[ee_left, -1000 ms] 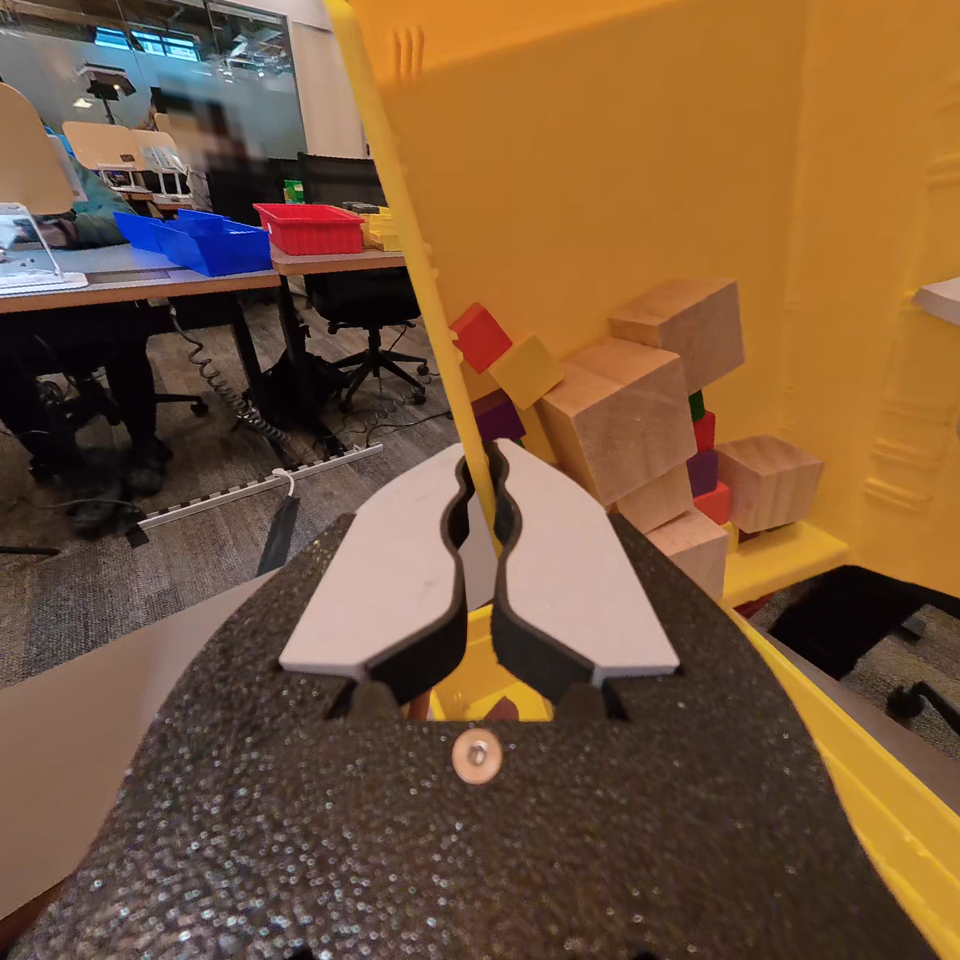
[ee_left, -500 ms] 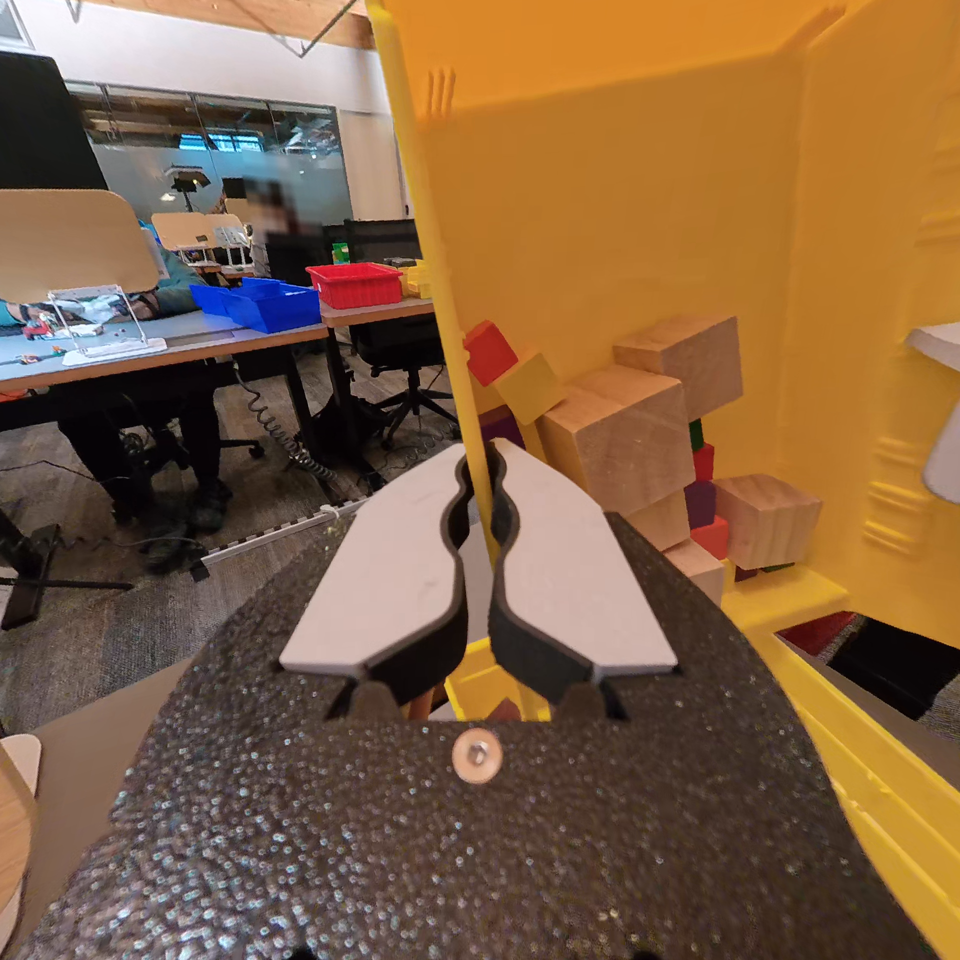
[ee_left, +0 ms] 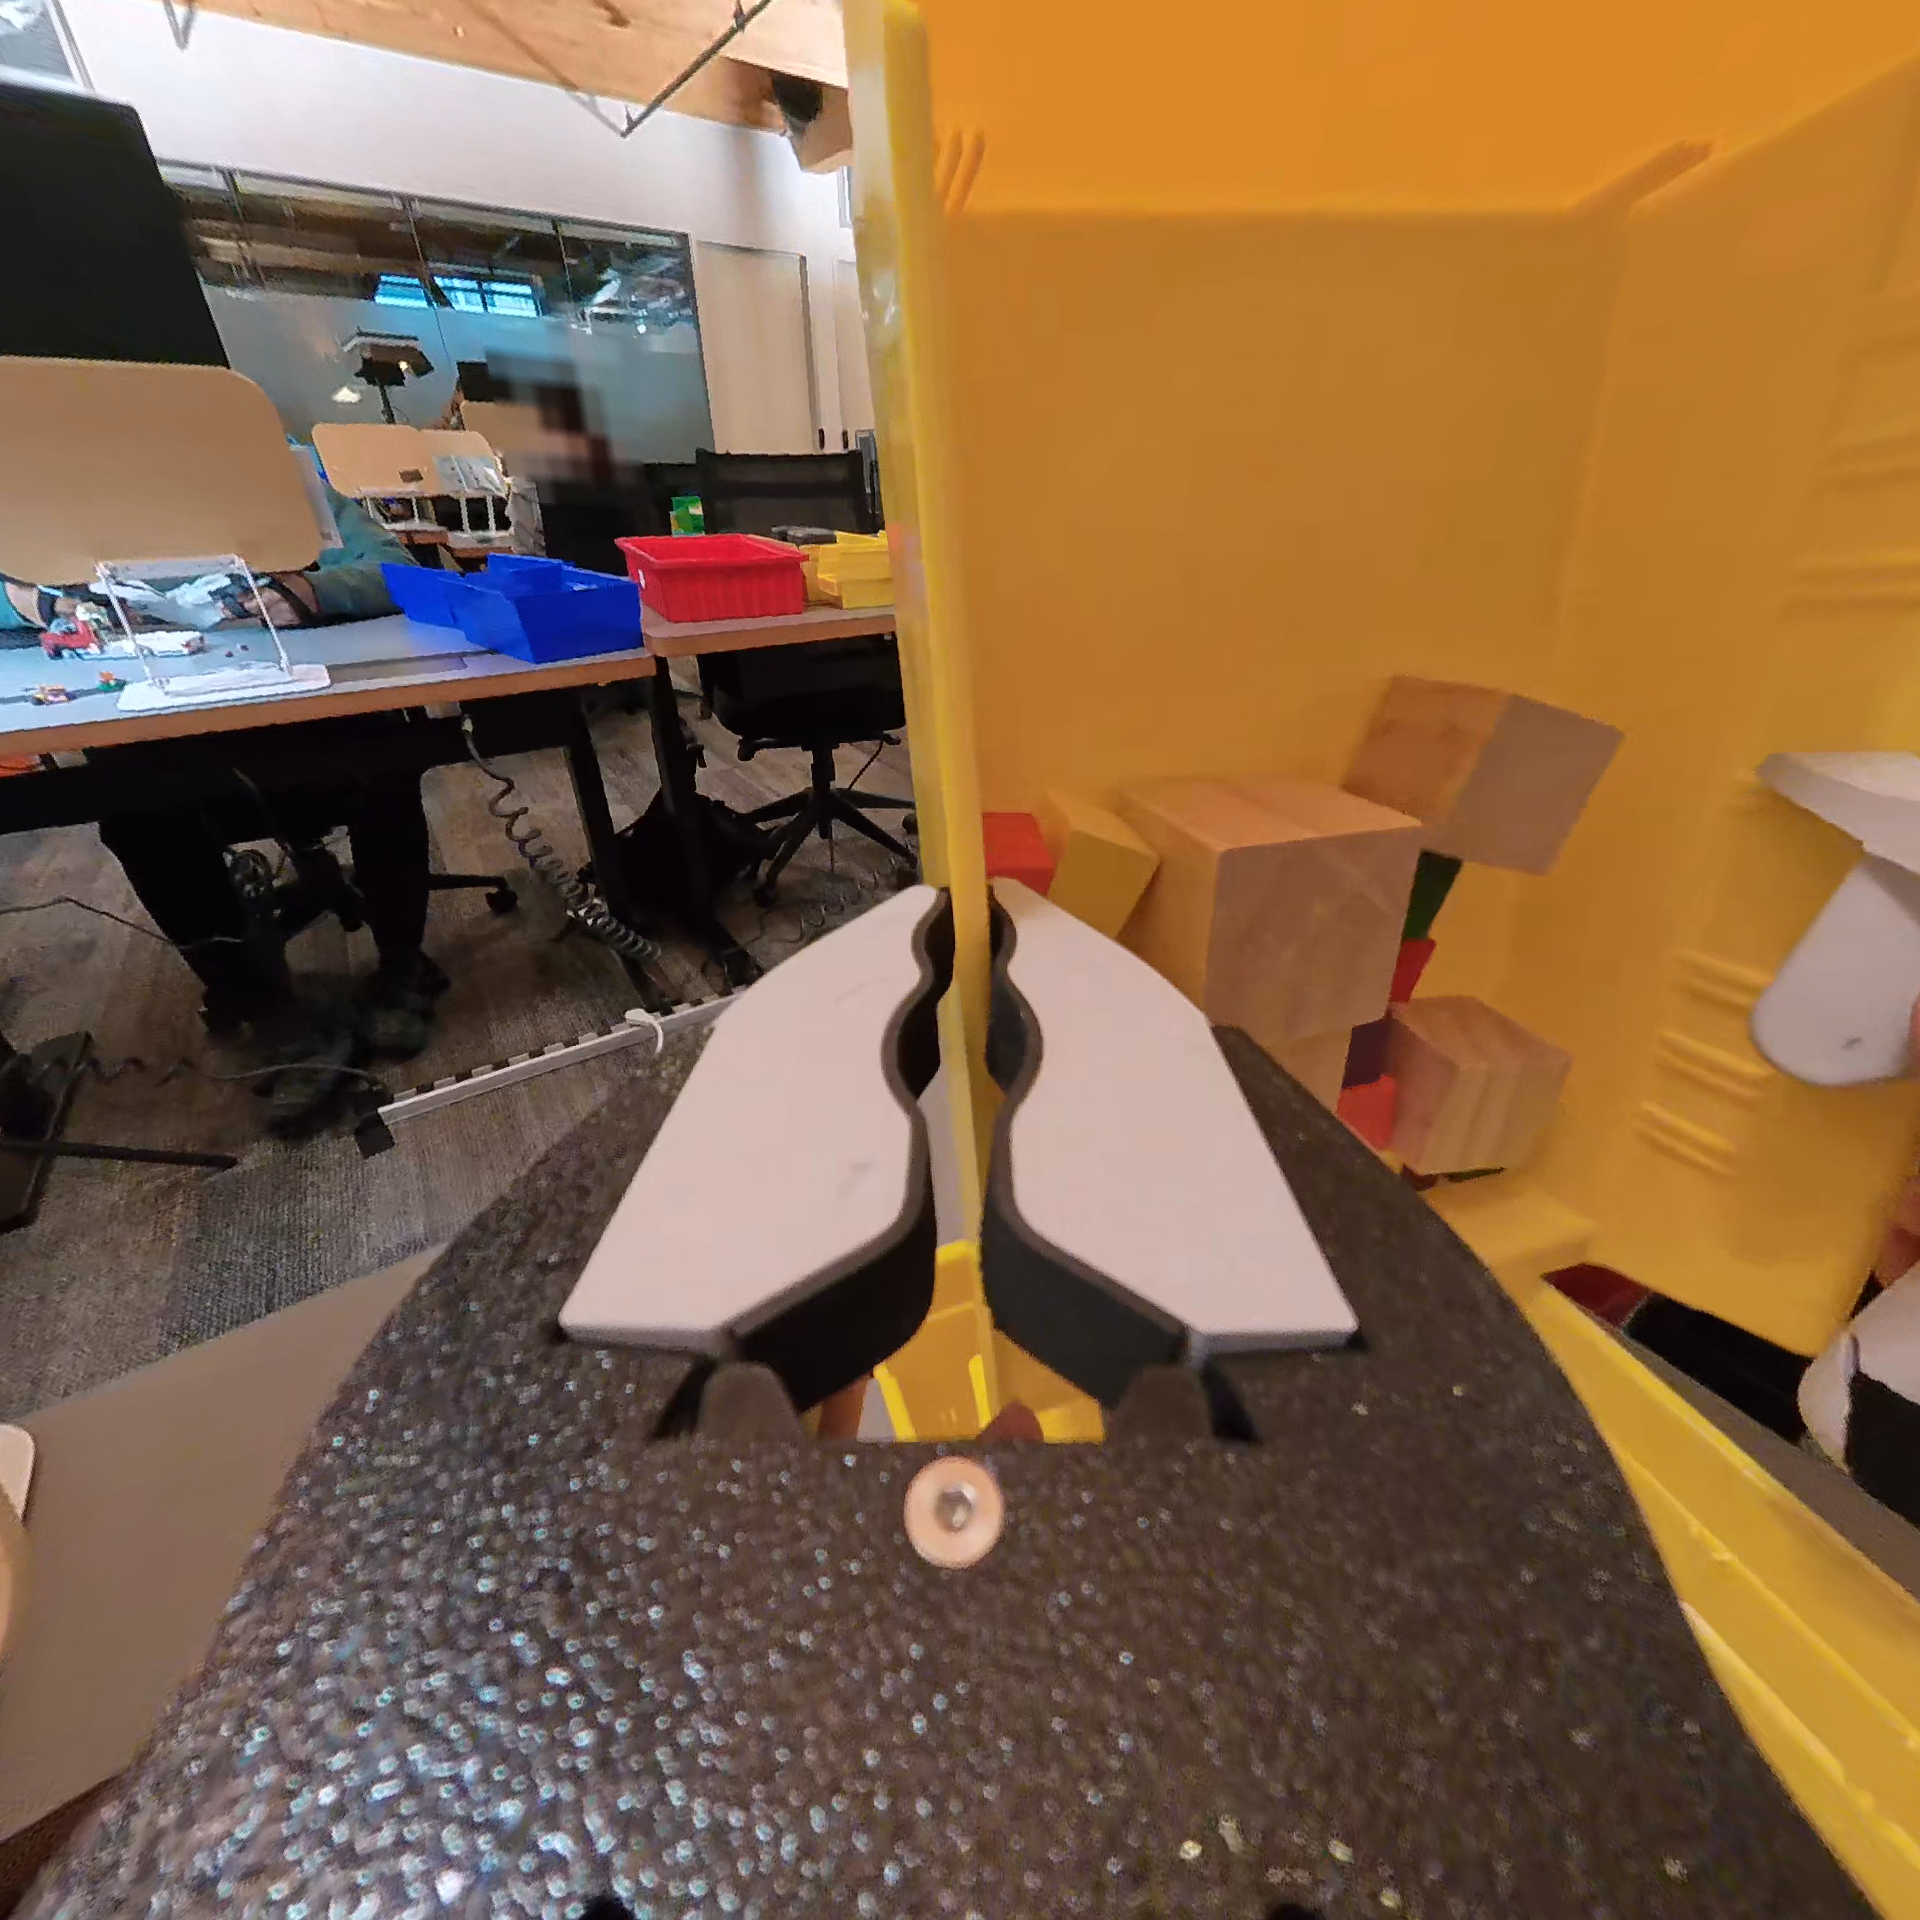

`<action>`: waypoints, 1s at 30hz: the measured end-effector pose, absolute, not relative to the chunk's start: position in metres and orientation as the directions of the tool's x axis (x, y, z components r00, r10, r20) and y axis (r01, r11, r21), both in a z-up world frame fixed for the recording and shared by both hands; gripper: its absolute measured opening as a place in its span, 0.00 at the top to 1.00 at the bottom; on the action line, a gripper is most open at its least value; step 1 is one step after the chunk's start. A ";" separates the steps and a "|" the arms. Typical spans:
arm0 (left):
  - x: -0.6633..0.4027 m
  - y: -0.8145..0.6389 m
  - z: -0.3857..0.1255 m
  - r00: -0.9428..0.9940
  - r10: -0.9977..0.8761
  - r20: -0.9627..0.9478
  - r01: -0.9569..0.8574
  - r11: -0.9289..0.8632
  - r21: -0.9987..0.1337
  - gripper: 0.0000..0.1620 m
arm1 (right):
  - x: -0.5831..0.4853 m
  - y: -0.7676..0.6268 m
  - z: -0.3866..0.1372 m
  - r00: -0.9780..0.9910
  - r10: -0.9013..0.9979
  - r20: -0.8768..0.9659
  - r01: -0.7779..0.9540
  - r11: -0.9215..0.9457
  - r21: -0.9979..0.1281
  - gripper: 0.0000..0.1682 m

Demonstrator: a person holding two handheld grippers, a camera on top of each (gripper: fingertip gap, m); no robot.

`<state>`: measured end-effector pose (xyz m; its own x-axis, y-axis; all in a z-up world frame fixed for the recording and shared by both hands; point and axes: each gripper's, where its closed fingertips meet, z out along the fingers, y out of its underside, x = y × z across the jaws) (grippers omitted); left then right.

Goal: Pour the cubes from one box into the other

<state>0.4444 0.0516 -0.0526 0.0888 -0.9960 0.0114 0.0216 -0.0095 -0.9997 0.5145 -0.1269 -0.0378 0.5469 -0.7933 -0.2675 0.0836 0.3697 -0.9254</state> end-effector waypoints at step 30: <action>0.437 0.058 -0.043 0.068 -0.997 0.049 0.088 -0.043 -0.995 0.98 | 0.506 -0.114 -0.011 0.694 -0.697 -0.181 0.159 0.394 -0.905 0.92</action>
<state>0.4367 0.0584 -0.0427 0.0675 -0.9965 0.0490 0.0880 -0.0430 -0.9952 0.5064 -0.1140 -0.0105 0.6942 -0.6965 -0.1814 0.1590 0.3941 -0.9052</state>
